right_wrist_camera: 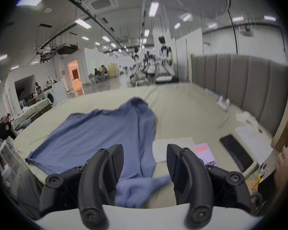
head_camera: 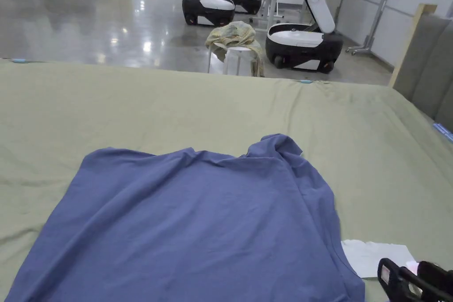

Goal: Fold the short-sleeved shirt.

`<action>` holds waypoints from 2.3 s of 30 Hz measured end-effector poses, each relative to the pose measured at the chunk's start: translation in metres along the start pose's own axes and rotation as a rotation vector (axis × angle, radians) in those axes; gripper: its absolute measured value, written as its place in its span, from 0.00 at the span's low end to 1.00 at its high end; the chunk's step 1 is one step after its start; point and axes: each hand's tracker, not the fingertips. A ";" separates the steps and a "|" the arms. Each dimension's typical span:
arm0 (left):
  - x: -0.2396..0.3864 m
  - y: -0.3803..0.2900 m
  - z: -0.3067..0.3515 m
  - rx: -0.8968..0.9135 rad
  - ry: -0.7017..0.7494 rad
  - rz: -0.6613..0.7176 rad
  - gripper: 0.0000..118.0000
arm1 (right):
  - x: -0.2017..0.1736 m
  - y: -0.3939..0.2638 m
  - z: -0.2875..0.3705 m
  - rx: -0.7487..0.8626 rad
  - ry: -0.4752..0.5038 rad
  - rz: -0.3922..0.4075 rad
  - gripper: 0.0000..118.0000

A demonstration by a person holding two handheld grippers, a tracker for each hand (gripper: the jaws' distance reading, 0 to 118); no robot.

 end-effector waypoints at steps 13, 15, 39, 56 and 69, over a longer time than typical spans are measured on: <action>0.028 0.013 0.014 0.032 -0.068 0.045 0.10 | -0.045 0.011 0.035 0.078 0.119 0.090 0.15; 0.027 0.013 0.017 0.026 -0.090 0.032 0.09 | -0.053 0.005 0.034 0.083 0.116 0.095 0.04; -0.046 -0.079 -0.023 -0.425 -0.073 0.098 0.46 | -0.051 0.004 0.022 0.031 0.144 -0.039 0.00; -0.032 -0.115 -0.090 -0.648 -0.067 0.068 0.11 | -0.042 0.000 0.032 -0.060 0.060 -0.017 0.00; -0.023 -0.108 -0.087 -0.656 -0.048 0.098 0.11 | 0.014 -0.060 -0.009 -0.416 -0.026 -0.183 0.41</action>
